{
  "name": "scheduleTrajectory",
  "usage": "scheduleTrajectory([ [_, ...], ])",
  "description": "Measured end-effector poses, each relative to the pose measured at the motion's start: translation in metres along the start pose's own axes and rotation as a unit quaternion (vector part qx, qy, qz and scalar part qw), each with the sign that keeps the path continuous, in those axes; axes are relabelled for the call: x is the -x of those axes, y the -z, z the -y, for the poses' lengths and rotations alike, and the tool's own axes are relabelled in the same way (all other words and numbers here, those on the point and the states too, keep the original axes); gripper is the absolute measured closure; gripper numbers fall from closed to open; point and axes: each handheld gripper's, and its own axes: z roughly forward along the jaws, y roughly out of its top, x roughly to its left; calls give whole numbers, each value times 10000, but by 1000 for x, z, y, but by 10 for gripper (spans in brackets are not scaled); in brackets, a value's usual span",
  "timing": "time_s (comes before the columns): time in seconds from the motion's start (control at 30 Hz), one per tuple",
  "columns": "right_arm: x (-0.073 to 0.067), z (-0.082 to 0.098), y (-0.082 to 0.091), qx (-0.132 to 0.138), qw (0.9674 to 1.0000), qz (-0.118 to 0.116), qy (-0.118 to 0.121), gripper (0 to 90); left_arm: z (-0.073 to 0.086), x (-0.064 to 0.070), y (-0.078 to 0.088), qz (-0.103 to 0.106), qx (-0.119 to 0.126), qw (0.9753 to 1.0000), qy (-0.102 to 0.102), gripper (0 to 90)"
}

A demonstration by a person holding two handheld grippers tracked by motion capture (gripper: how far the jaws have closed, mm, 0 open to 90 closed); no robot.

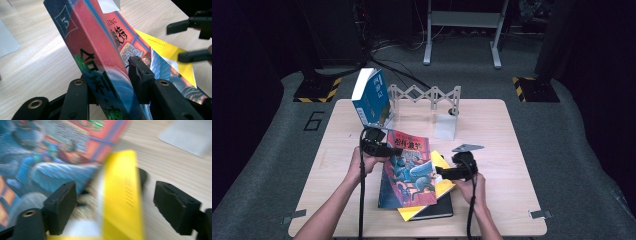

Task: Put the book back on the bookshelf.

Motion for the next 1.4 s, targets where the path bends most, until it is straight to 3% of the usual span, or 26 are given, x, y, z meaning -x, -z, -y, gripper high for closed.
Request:
scheduleTrajectory([
  [0.13,33,13,15,-54,9977,639,-212,42,0,3,8,-41,119,9999,-66,647],
  [0.2,56,27,16,-239,9932,1094,-326,0,1,5,10,-49,200,9998,-29,652],
  [0.4,86,52,14,-289,9873,1400,-689,0,1,11,13,-88,350,9993,-44,664],
  [0.47,91,57,12,-294,9859,1518,-643,0,0,13,15,-115,370,9992,-88,669],
  [0.57,93,60,11,-255,9822,1759,-613,0,-3,15,19,-151,440,9988,-157,678],
  [0.7,92,62,8,-190,9800,1902,-546,0,-5,17,26,-185,530,9983,-158,690],
  [0.8,93,64,8,-117,9812,1872,-461,0,-7,19,35,-223,653,9975,-172,701],
  [0.83,91,64,8,-111,9801,1904,-556,0,-8,19,38,-178,619,9977,-201,706],
  [1.07,92,65,9,-67,9797,1940,-504,12,-17,27,59,-235,838,9958,-294,733],
  [1.4,91,65,8,-21,9791,1972,-503,18,-31,37,84,-411,1159,9909,-554,745],
])
